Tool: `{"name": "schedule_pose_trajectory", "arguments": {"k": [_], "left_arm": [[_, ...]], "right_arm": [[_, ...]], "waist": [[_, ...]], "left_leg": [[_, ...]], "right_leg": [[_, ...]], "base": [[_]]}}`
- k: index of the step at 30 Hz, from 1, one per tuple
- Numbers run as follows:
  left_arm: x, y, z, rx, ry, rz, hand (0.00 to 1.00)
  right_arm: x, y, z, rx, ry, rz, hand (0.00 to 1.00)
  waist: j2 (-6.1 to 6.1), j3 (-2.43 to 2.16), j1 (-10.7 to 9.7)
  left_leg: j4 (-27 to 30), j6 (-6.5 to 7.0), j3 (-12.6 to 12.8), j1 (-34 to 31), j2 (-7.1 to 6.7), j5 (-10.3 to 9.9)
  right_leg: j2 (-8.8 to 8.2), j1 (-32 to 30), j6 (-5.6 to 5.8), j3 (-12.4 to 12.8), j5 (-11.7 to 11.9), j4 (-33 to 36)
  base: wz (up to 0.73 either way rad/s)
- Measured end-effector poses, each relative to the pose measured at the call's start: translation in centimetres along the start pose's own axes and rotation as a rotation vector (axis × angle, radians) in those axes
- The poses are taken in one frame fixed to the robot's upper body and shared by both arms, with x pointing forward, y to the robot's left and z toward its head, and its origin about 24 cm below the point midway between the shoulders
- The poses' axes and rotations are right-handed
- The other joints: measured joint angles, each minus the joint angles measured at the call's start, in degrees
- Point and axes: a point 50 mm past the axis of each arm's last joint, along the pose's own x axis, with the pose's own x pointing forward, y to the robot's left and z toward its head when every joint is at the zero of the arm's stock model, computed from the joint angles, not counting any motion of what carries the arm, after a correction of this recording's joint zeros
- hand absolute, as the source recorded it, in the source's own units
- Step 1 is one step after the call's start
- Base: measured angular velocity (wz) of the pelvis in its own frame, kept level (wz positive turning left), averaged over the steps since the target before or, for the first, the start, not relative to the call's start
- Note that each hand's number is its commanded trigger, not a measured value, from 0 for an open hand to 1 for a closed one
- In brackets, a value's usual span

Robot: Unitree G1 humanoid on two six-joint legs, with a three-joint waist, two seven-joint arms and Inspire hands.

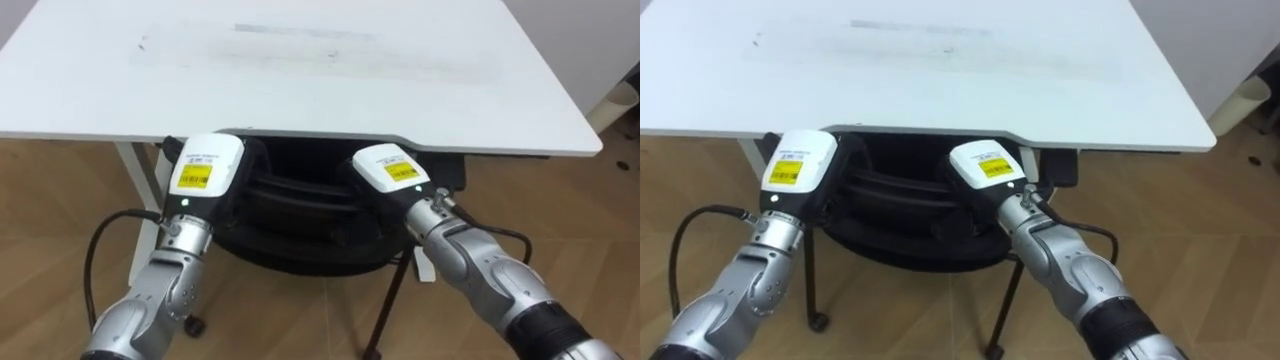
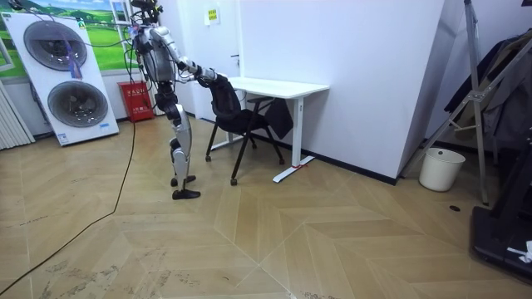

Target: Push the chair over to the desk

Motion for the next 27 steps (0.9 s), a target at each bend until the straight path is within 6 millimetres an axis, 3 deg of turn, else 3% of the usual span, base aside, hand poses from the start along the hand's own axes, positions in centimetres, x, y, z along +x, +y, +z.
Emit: {"name": "schedule_pose_trajectory", "arguments": {"k": [4, 12, 15, 18, 21, 22, 23, 24, 25, 26, 27], "left_arm": [[0.1, -0.4, 0.1, -0.023, 0.053, -0.034, 0.00], [0.2, -0.4, -0.1, -0.184, 0.178, -0.003, 0.00], [0.1, 0.1, -0.7, -0.244, 0.216, 0.027, 0.00], [-0.8, 1.9, -2.3, -0.279, 0.283, 0.127, 0.00], [-3.3, 4.7, -5.0, -0.288, 0.392, 0.292, 0.00], [-4.9, 6.2, -6.3, -0.289, 0.449, 0.386, 0.00], [-6.0, 8.7, -7.1, -0.344, 0.471, 0.609, 0.00], [-6.5, 10.5, -7.3, -0.378, 0.464, 0.753, 0.00], [-8.1, 14.3, -7.5, -0.440, 0.427, 1.062, 0.00], [-10.7, 17.5, -7.9, -0.485, 0.389, 1.343, 0.00], [-12.2, 18.7, -8.2, -0.502, 0.375, 1.464, 0.00]], "right_arm": [[-0.1, -0.1, -0.6, 0.053, 0.036, 0.032, 0.00], [-0.3, -0.2, -2.3, 0.262, 0.159, 0.027, 0.00], [-0.4, -1.3, -2.5, 0.296, 0.151, -0.026, 0.00], [-1.8, -2.9, -2.3, 0.290, 0.096, -0.141, 0.00], [-5.9, -6.2, -3.6, 0.265, 0.076, -0.410, 0.00], [-8.2, -9.2, -4.8, 0.301, 0.103, -0.674, 0.00], [-11.1, -12.4, -6.4, 0.349, 0.150, -0.978, 0.00], [-12.9, -13.9, -7.1, 0.371, 0.177, -1.137, 0.00], [-16.5, -16.3, -8.3, 0.383, 0.210, -1.420, 0.00], [-20.1, -17.6, -9.2, 0.410, 0.218, -1.650, 0.00], [-22.0, -18.0, -9.6, 0.429, 0.221, -1.754, 0.00]], "waist": [[0.12, -0.54, -0.24], [0.79, -0.64, -1.52], [1.41, -0.63, -2.74], [1.54, -0.67, -4.10], [2.08, -0.30, -5.52], [2.54, 0.02, -6.18], [3.02, 0.21, -6.37], [3.39, 0.33, -6.36], [3.79, -0.08, -6.91], [4.70, -1.42, -7.40], [5.26, -2.03, -8.07]], "left_leg": [[-0.12, 0.02, -0.06, 1.14, -0.07, 0.00], [0.03, 0.02, -0.06, 1.68, -0.04, -0.01], [0.39, 0.02, -0.01, 1.03, 0.04, 0.00], [1.37, 0.00, 0.08, -0.81, 0.38, -0.01], [1.72, -0.01, 0.81, -1.28, 0.69, -0.02], [1.74, -0.06, 1.07, -1.51, 0.88, -0.05], [1.76, -0.12, 1.27, -1.79, 1.01, -0.09], [1.77, -0.18, 1.37, -1.89, 1.10, -0.13], [1.81, -0.23, 1.43, -1.87, 1.14, -0.41], [1.65, -0.21, 1.50, -1.86, 0.98, -0.75], [1.51, -0.15, 1.59, -1.58, 0.85, -0.95]], "right_leg": [[-0.01, 1.22, 0.10, -0.06, 0.07, -0.25], [0.09, 1.79, 0.06, 0.15, 0.16, -0.22], [0.13, 1.25, -0.03, 0.18, 0.25, -0.10], [0.42, -0.07, -0.28, 0.23, 0.66, -0.11], [0.87, -0.30, -0.41, 1.18, 1.09, -0.89], [1.03, -0.47, -0.51, 1.31, 1.29, -1.11], [1.08, -1.04, -0.55, 1.58, 1.32, -0.93], [1.21, -1.27, -0.59, 1.99, 1.34, -0.99], [1.28, -1.57, -0.58, 2.32, 1.36, -1.08], [1.15, -1.77, -0.33, 2.33, 1.21, -1.17], [1.06, -1.61, -0.13, 2.32, 1.06, -1.25]], "base": [[0.00], [0.00], [0.00], [0.01], [-0.06], [-0.16], [-0.15], [-0.17], [-0.16], [-0.14], [-0.07]]}}
